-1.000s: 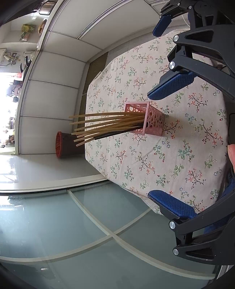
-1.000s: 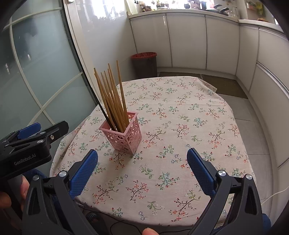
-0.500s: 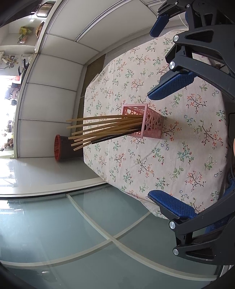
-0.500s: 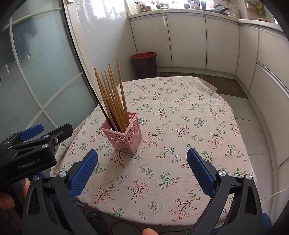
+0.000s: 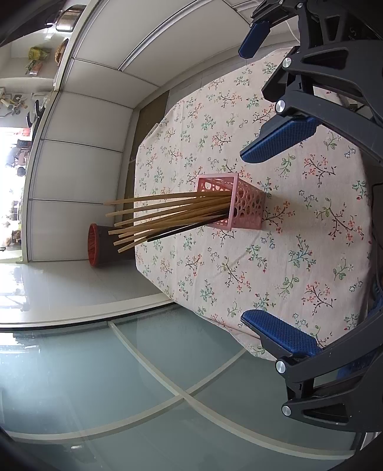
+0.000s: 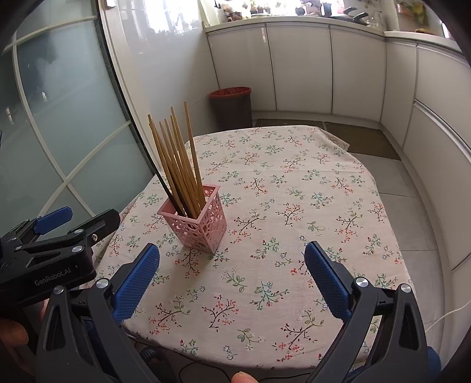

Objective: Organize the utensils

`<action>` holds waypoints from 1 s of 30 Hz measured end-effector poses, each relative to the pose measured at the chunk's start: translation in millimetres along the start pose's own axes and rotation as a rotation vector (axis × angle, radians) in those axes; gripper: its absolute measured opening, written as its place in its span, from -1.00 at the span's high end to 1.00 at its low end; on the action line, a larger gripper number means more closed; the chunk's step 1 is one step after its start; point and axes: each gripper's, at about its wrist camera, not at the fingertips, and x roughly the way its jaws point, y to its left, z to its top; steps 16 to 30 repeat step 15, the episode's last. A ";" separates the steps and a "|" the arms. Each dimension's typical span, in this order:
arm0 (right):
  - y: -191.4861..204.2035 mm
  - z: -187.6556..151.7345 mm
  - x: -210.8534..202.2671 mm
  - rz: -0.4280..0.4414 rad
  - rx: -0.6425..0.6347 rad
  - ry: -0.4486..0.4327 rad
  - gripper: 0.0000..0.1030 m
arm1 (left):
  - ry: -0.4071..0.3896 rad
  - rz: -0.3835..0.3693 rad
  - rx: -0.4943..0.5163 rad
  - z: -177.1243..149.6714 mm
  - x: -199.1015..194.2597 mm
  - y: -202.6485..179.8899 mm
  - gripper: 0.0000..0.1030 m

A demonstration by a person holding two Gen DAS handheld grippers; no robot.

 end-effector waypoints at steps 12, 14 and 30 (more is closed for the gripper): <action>-1.8 -0.1 0.4 -0.013 -0.005 -0.002 -0.87 | -0.004 -0.004 0.000 -0.5 -0.4 -1.1 -0.86; -1.7 0.1 0.3 -0.013 -0.006 -0.002 -0.87 | -0.001 -0.006 -0.001 -0.7 0.9 -0.5 -0.86; -1.7 0.1 0.3 -0.013 -0.006 -0.002 -0.87 | -0.001 -0.007 -0.001 -0.8 1.2 -0.3 -0.86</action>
